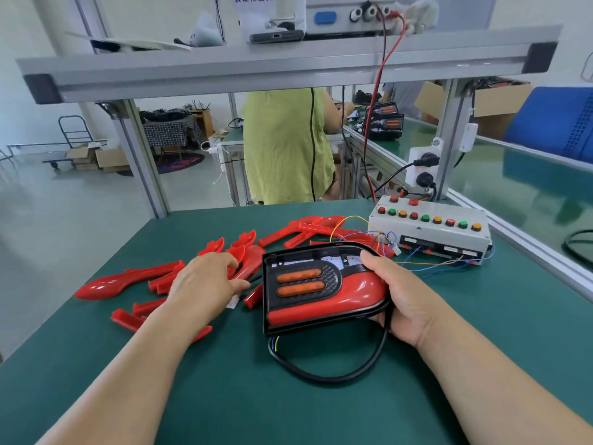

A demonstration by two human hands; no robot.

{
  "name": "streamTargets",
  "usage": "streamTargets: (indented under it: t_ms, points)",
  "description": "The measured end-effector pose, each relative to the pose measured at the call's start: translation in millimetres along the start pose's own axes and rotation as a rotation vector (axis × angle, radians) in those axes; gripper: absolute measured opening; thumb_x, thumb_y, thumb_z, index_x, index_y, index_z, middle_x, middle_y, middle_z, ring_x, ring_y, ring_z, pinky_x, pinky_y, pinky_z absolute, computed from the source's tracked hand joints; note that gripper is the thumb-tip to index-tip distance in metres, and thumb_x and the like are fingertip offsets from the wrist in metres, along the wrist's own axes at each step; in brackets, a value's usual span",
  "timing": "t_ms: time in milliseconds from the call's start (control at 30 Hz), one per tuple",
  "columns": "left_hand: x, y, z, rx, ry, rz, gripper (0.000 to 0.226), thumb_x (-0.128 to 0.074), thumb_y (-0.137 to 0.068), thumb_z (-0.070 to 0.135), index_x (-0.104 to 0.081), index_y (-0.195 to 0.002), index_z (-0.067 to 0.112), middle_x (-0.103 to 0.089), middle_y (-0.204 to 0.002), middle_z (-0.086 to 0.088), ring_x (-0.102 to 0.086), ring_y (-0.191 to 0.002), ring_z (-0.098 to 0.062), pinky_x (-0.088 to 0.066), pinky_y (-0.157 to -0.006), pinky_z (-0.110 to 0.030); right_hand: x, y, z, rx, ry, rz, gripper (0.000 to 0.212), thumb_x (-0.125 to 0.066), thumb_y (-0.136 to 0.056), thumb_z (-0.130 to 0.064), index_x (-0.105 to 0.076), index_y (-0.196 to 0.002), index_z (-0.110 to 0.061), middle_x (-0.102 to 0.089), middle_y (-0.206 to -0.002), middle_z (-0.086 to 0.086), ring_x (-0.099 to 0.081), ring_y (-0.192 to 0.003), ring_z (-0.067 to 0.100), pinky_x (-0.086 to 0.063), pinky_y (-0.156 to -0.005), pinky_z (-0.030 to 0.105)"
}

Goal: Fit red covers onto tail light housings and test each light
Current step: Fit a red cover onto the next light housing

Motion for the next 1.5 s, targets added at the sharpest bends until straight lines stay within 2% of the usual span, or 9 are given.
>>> streamTargets:
  t_ms: [267,467,700,900,1000,1200,1333,1433,1500]
  points:
    - [27,-6,-27,0.101,0.065,0.175,0.026,-0.061,-0.095,0.027,-0.068,-0.12,0.023,-0.063,-0.115,-0.005,-0.055,-0.113,-0.029,-0.047,-0.09,-0.042,3,-1,1,-0.018,0.025,0.025,0.011,-0.061,-0.094,-0.027,-0.07,-0.095,-0.022,-0.073,-0.077,0.001,-0.069,-0.06,0.015,-0.058,-0.054,0.026]
    - [14,-12,-54,0.195,-0.053,0.048,0.034,-0.061,-0.095,0.024,-0.062,-0.13,0.024,-0.06,-0.128,-0.006,-0.05,-0.123,-0.031,-0.045,-0.097,-0.043,2,-1,0,-0.002,0.032,0.023,0.018,-0.061,-0.093,-0.028,-0.075,-0.083,-0.025,-0.074,-0.079,0.002,-0.069,-0.061,0.015,-0.057,-0.058,0.028]
    - [17,-11,-53,0.199,0.045,0.09,0.006,-0.075,-0.085,0.026,-0.072,-0.09,0.025,-0.062,-0.111,-0.007,-0.057,-0.111,-0.031,-0.047,-0.094,-0.045,2,0,0,-0.002,0.046,0.021,0.018,-0.062,-0.093,-0.029,-0.076,-0.082,-0.026,-0.075,-0.085,0.003,-0.07,-0.065,0.016,-0.058,-0.06,0.03]
    - [24,-10,-53,0.204,0.122,0.106,0.015,-0.072,-0.087,0.028,-0.064,-0.074,0.028,-0.064,-0.1,-0.001,-0.059,-0.098,-0.025,-0.049,-0.088,-0.042,1,1,0,0.0,0.048,0.021,0.02,-0.062,-0.093,-0.029,-0.078,-0.079,-0.028,-0.075,-0.086,0.003,-0.071,-0.066,0.016,-0.058,-0.062,0.031]
    - [23,-9,-55,0.173,0.138,-0.015,0.017,-0.069,-0.086,0.017,-0.069,-0.071,0.026,-0.068,-0.083,0.009,-0.061,-0.083,-0.015,-0.046,-0.076,-0.031,-1,1,-2,0.013,0.046,0.014,0.026,-0.06,-0.093,-0.029,-0.078,-0.074,-0.032,-0.075,-0.083,0.0,-0.07,-0.064,0.014,-0.058,-0.06,0.03]
    - [6,-1,-57,0.106,-0.028,-0.343,0.024,-0.07,-0.077,0.009,-0.065,-0.079,0.033,-0.069,-0.091,0.01,-0.064,-0.089,-0.011,-0.051,-0.086,-0.028,-1,0,-1,0.017,0.048,0.001,0.027,-0.061,-0.093,-0.029,-0.077,-0.072,-0.033,-0.074,-0.083,0.001,-0.07,-0.064,0.015,-0.057,-0.061,0.029]
    - [15,-10,-55,0.088,0.042,-0.162,0.018,-0.078,-0.08,0.016,-0.064,-0.073,0.026,-0.068,-0.084,0.005,-0.061,-0.08,-0.013,-0.041,-0.07,-0.027,-2,-1,-2,0.022,0.058,-0.007,0.022,-0.062,-0.092,-0.03,-0.078,-0.078,-0.031,-0.075,-0.087,0.002,-0.07,-0.067,0.016,-0.057,-0.062,0.03]
    - [39,-7,-28,-0.086,0.268,0.101,0.014,-0.069,-0.089,0.022,-0.063,-0.079,0.03,-0.065,-0.08,0.011,-0.059,-0.077,-0.006,-0.041,-0.067,-0.028,-1,-1,-1,0.018,0.079,0.028,0.024,-0.058,-0.095,-0.036,-0.078,-0.084,-0.029,-0.076,-0.089,0.003,-0.071,-0.068,0.016,-0.058,-0.065,0.031]
    - [42,4,5,-0.228,0.471,0.126,0.016,-0.061,-0.093,0.02,-0.065,-0.09,0.036,-0.068,-0.083,0.015,-0.06,-0.077,-0.004,-0.046,-0.072,-0.026,2,-3,0,0.003,0.058,0.074,0.038,-0.052,-0.098,-0.048,-0.08,-0.086,-0.025,-0.077,-0.092,0.005,-0.073,-0.069,0.017,-0.06,-0.066,0.032]
Point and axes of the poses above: each hand's wrist, its own y-axis away from the middle knuckle, its own x-axis out of the back of the hand, z = x × y, the point moved 9 cm from there along -y, towards the middle knuckle
